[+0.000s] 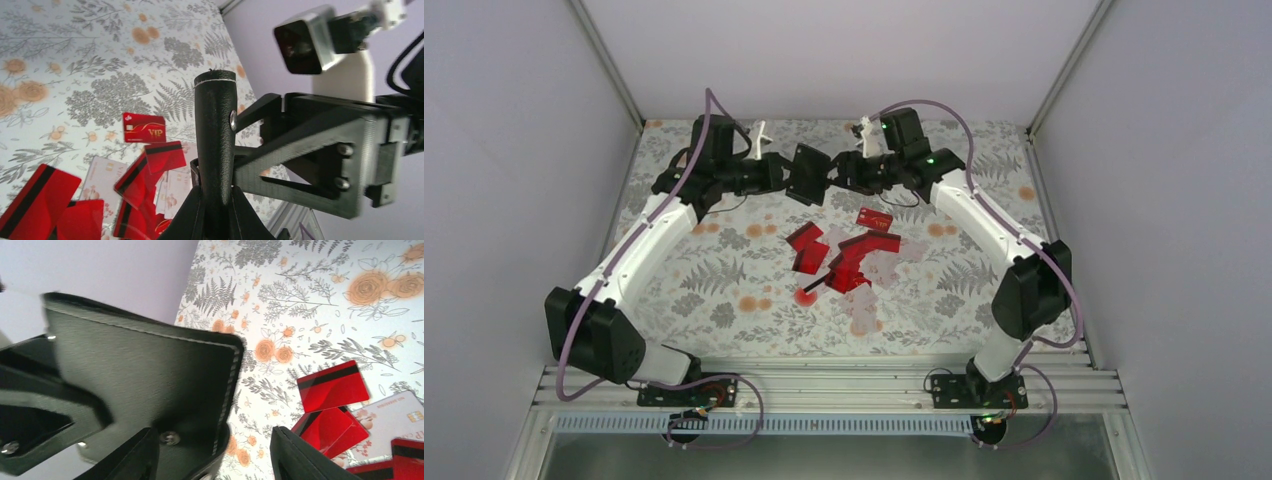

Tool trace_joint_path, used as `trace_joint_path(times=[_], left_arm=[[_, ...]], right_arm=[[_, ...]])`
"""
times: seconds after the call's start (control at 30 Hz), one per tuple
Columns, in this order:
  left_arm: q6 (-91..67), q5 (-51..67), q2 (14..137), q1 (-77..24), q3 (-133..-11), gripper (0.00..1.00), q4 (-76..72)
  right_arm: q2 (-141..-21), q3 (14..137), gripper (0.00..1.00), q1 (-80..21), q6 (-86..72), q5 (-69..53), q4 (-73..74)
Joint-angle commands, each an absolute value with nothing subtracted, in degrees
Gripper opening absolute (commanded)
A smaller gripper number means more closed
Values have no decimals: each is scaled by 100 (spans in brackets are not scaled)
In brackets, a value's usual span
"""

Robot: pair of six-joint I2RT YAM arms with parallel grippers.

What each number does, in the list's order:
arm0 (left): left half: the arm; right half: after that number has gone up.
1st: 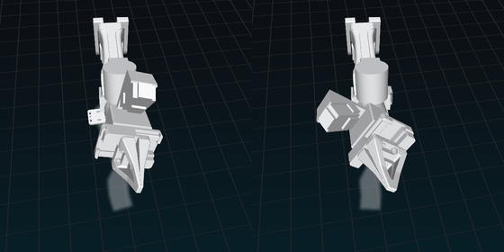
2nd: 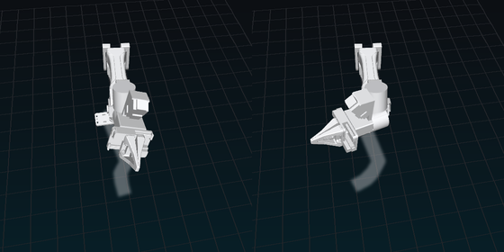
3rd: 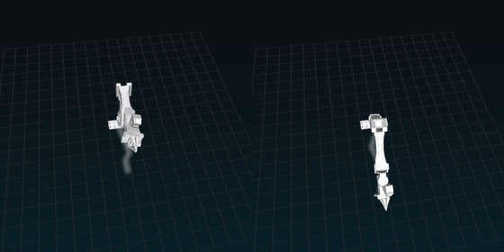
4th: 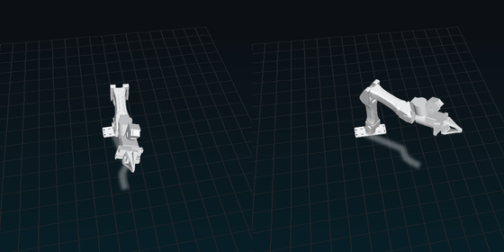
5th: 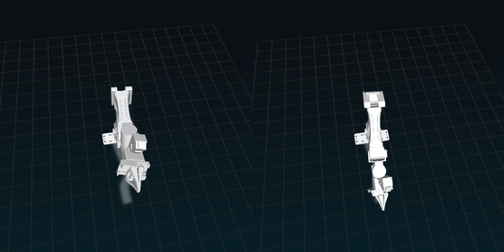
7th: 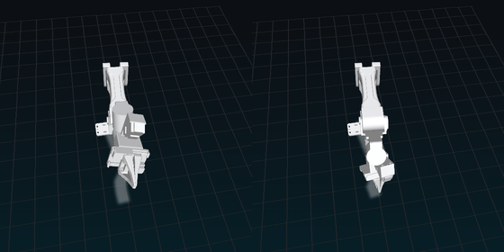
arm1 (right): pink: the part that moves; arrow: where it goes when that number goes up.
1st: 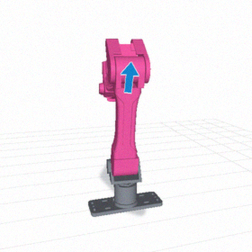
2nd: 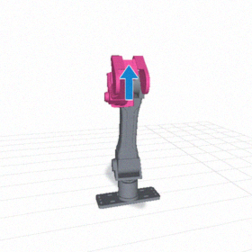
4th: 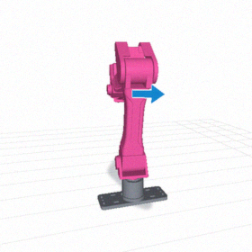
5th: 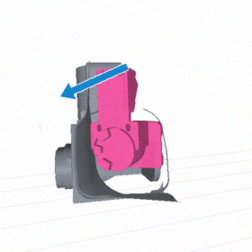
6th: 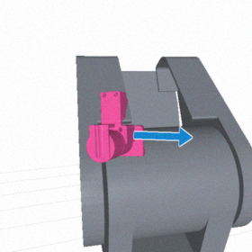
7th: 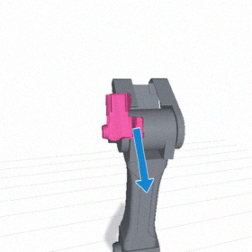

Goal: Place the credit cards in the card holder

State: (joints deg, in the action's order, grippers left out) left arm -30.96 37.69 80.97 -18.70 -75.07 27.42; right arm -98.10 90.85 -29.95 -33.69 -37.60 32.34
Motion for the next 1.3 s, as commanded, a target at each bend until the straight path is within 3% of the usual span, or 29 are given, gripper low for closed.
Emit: trace_joint_path(times=[0.0,0.27,0.4,0.67,0.87,1.27], left_arm=[[-3193,4183,7851,-1854,-7475,2,2362],[-3487,4558,7709,-1849,-7209,2,1880],[-3518,4571,7715,-1854,-7181,2,1850],[-3546,4621,7712,-1854,-7104,2,1804],[-3585,4887,7741,-1853,-7077,2,1672],[-3696,5318,7725,-1853,-6967,2,1476]], right_arm=[[-9781,9029,54,-3015,-3479,-3487,3310],[-9432,8439,24,-2955,-3278,-3611,3173],[-9213,8096,18,-2953,-3209,-3909,3031],[-8844,7699,22,-2899,-2943,-3959,3230],[-8867,7765,37,-2894,-3025,-4569,2809],[-8920,8084,36,-2539,-2908,-5167,2574]])
